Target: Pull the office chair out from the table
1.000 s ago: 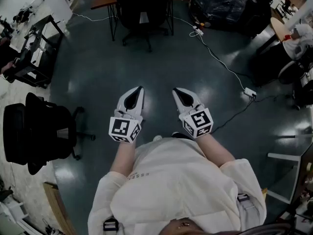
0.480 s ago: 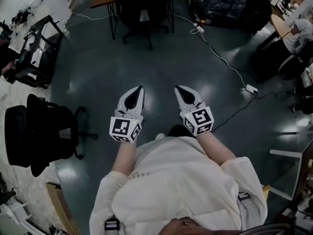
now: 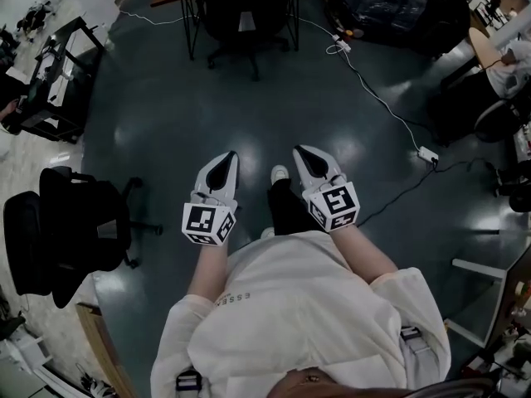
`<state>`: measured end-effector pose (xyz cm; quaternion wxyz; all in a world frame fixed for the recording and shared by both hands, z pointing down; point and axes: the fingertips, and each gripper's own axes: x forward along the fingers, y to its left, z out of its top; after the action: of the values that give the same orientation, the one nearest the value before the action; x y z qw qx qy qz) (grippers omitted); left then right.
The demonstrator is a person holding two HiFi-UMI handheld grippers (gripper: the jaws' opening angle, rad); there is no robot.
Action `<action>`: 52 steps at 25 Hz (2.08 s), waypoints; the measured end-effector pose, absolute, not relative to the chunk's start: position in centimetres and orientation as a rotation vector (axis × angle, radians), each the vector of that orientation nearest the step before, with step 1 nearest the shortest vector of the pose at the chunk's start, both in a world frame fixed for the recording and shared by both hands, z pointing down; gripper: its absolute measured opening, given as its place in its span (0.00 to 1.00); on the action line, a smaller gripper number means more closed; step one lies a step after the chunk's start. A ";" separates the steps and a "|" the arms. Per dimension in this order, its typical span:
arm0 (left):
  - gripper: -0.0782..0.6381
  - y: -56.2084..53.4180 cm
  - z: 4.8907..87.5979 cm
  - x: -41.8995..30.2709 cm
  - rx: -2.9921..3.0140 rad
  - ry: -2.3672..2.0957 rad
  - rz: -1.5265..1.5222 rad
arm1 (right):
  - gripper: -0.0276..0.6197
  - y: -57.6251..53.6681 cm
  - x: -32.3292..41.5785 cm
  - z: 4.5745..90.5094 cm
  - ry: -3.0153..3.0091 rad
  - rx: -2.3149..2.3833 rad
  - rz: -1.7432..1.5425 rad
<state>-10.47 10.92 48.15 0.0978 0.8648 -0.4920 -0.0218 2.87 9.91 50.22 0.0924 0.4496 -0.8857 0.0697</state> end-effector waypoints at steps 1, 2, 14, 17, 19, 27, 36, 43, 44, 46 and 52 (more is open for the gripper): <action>0.13 10.0 48.5 -10.6 2.551 -1.462 -0.056 | 0.03 8.7 2.9 50.5 -2.631 1.330 0.214; 0.13 8.8 48.7 -10.7 2.542 -1.470 -0.049 | 0.03 7.4 2.9 50.7 -2.634 1.325 0.223; 0.13 -11.1 46.8 -9.4 2.563 -1.522 -0.029 | 0.03 -13.3 4.8 49.1 -2.673 1.273 0.168; 0.13 -15.3 46.4 -8.9 2.565 -1.537 -0.011 | 0.03 -17.8 5.5 48.6 -2.675 1.266 0.161; 0.13 -17.8 46.2 -8.9 2.560 -1.548 -0.010 | 0.03 -20.6 5.7 48.4 -2.674 1.252 0.143; 0.13 -27.1 46.5 -10.8 2.554 -1.563 -0.016 | 0.03 -30.2 4.8 48.3 -2.673 1.284 0.190; 0.13 -42.2 45.7 -13.9 2.632 -1.461 -0.042 | 0.03 -43.3 1.8 48.2 -2.600 1.361 0.142; 0.13 -52.7 43.3 -15.4 2.730 -1.370 -0.057 | 0.03 -53.3 1.4 45.8 -2.538 1.491 0.081; 0.13 -53.7 42.9 -15.5 2.741 -1.362 -0.062 | 0.03 -54.4 1.3 45.5 -2.536 1.502 0.075; 0.13 -55.6 42.5 -15.4 2.759 -1.343 -0.071 | 0.03 -56.3 1.0 44.9 -2.533 1.514 0.051; 0.13 -58.9 40.6 -14.7 2.811 -1.340 -0.092 | 0.03 -59.9 0.7 42.1 -2.550 1.500 -0.071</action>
<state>-14.69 -58.88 40.56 0.0132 0.9022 -0.4302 -0.0294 0.67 -59.94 42.11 0.0909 0.5049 -0.8581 -0.0240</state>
